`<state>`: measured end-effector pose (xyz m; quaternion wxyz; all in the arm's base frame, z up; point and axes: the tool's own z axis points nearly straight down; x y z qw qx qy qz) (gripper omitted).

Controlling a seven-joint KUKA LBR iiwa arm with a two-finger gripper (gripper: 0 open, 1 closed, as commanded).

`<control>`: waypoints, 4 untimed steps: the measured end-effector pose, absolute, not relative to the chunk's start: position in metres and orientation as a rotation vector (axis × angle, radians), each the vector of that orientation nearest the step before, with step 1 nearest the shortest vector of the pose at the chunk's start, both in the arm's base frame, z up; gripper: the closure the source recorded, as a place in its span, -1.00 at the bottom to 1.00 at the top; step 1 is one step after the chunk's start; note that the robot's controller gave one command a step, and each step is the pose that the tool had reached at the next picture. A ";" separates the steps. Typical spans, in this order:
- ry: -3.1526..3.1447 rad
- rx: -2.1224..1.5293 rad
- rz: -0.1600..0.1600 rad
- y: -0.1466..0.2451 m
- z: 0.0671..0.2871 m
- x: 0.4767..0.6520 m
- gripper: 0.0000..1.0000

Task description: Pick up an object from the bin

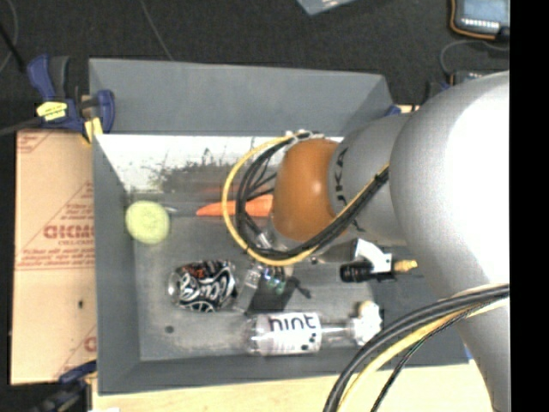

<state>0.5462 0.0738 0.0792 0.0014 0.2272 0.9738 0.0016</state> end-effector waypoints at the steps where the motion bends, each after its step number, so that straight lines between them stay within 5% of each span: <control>1: 3.044 0.783 0.000 0.074 0.106 0.547 -1.00; 4: 3.076 0.600 0.002 0.038 0.127 0.549 -1.00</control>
Offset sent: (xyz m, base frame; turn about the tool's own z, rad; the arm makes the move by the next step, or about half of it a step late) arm 0.0062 -0.0287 0.0214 -0.0496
